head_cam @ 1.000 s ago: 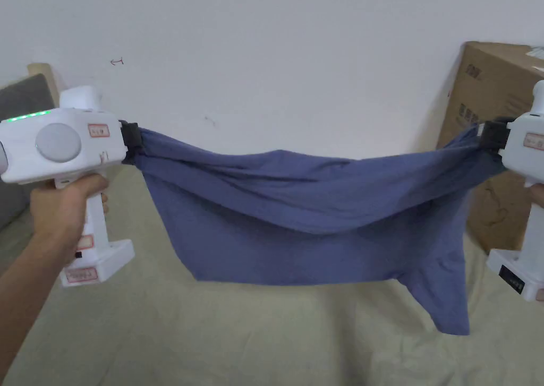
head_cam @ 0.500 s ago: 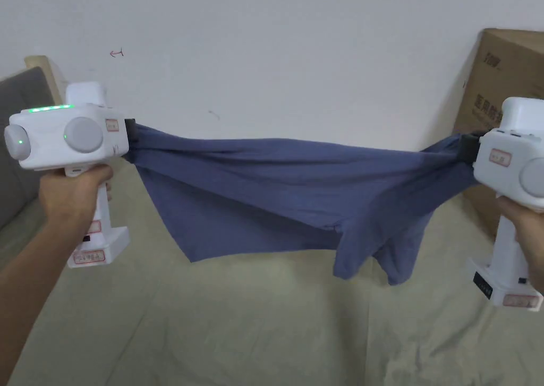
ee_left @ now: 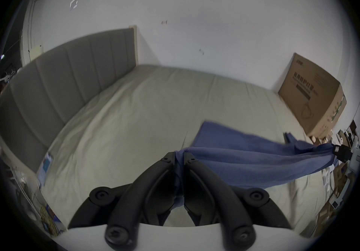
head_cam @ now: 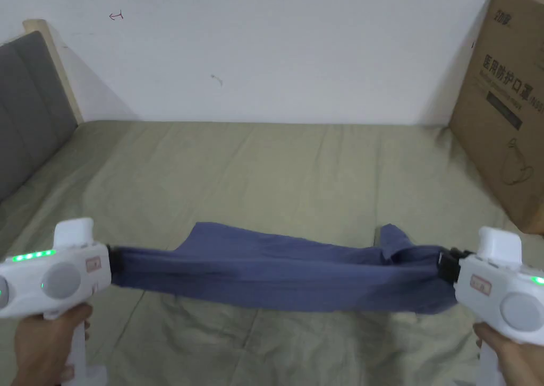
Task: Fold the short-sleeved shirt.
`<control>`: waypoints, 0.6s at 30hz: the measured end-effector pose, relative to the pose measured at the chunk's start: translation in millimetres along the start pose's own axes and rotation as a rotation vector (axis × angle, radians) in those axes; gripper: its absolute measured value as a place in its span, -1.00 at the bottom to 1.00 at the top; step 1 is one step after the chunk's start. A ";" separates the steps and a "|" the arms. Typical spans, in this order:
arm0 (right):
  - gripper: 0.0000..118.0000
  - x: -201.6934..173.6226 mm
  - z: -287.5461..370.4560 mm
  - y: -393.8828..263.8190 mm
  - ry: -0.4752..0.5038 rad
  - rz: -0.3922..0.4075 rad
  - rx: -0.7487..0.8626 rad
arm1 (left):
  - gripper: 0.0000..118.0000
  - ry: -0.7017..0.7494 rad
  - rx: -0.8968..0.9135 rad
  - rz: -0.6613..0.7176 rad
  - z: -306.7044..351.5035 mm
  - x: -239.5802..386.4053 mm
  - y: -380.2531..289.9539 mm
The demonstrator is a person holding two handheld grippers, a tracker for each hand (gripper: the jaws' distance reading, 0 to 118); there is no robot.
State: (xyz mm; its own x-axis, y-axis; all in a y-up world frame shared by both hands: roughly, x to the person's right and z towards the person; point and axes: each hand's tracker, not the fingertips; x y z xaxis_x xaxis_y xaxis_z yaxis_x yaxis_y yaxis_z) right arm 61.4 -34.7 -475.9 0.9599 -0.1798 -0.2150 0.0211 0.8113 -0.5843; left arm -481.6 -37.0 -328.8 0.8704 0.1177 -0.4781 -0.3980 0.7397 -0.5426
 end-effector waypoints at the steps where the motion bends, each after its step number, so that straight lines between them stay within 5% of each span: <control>1: -0.86 3.1 6.3 -12.8 0.002 -0.007 -0.017 | -0.90 0.000 -0.021 0.003 4.8 -4.6 -16.4; 11: -0.86 34.9 89.3 -125.9 -0.005 -0.121 -0.145 | -0.90 0.027 -0.172 0.023 63.0 -48.5 -152.4; 18: -0.86 48.5 93.1 -187.5 -0.085 -0.114 -0.338 | -0.90 0.066 -0.341 0.020 58.2 -64.1 -203.8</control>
State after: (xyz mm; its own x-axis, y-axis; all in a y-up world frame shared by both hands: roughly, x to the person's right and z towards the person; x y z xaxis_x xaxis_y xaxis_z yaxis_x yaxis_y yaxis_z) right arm 130.0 -143.7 -304.0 0.9768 -0.2000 -0.0767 0.0489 0.5570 -0.8291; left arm -439.4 -156.7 -147.5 0.8452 0.0788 -0.5286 -0.4986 0.4722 -0.7269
